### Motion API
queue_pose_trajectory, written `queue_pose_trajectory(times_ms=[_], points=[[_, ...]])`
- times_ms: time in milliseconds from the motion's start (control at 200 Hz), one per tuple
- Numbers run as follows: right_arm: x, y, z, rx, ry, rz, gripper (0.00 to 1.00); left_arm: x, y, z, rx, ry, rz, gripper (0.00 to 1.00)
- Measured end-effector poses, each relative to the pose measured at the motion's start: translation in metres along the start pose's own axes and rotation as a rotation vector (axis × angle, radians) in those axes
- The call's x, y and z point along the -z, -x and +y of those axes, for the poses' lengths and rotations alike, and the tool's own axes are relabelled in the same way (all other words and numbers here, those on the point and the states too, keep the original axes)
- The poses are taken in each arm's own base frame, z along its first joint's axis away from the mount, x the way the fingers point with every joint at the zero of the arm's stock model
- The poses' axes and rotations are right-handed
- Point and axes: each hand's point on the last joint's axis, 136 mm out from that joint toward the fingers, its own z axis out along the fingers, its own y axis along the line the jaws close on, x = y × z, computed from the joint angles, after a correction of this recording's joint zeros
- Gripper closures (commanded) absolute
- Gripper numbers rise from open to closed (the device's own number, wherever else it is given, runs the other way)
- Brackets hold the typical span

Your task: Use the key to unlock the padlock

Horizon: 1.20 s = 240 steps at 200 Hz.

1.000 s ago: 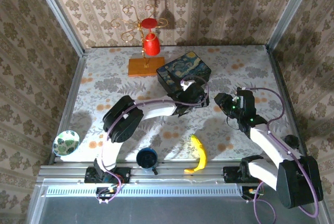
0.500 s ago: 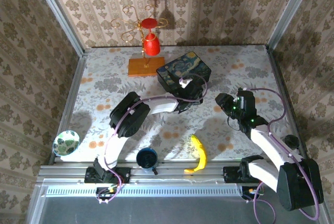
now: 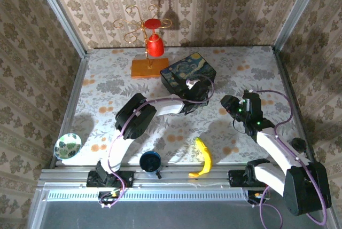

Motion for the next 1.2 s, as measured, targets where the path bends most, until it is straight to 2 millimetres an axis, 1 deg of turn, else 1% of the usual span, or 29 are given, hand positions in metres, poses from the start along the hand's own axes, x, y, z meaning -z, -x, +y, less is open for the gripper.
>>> queue_pose_trajectory(times_ms=[55, 110, 210, 325, 370, 490, 815, 915, 960, 1085, 1201], points=[[0.000, 0.000, 0.000, 0.000, 0.000, 0.000, 0.53, -0.001, 0.001, -0.001, 0.006, -0.010, -0.003, 0.63], [0.000, 0.000, 0.000, 0.000, 0.000, 0.000, 0.53, -0.001, 0.002, -0.003, 0.011, -0.020, -0.004, 0.67], [0.001, 0.000, 0.000, 0.002, 0.001, -0.004, 0.53, -0.002, 0.004, -0.007, 0.018, -0.045, -0.005, 0.71], [0.001, 0.001, 0.000, 0.011, 0.003, -0.006, 0.53, -0.002, 0.004, -0.012, 0.031, -0.072, -0.008, 0.73], [0.001, 0.001, 0.000, 0.019, 0.003, -0.006, 0.53, -0.003, 0.003, -0.013, 0.036, -0.081, -0.008, 0.75], [0.001, 0.000, 0.000, 0.035, 0.002, -0.005, 0.53, -0.004, 0.002, -0.013, 0.058, -0.101, -0.013, 0.78], [-0.003, -0.009, -0.014, 0.113, -0.029, 0.020, 0.55, -0.004, 0.002, -0.016, 0.113, -0.160, -0.017, 0.91], [-0.007, -0.011, -0.018, 0.146, -0.038, 0.031, 0.59, -0.001, 0.002, -0.015, 0.124, -0.165, -0.009, 0.95], [-0.010, -0.014, -0.021, 0.163, -0.040, 0.038, 0.61, 0.001, 0.002, -0.016, 0.134, -0.171, -0.005, 1.00], [-0.015, -0.022, -0.023, 0.223, -0.038, 0.062, 0.65, 0.007, 0.002, -0.017, 0.170, -0.191, 0.012, 1.00], [-0.020, -0.035, -0.015, 0.319, -0.023, 0.086, 0.63, 0.014, 0.002, -0.018, 0.209, -0.211, 0.036, 1.00]])
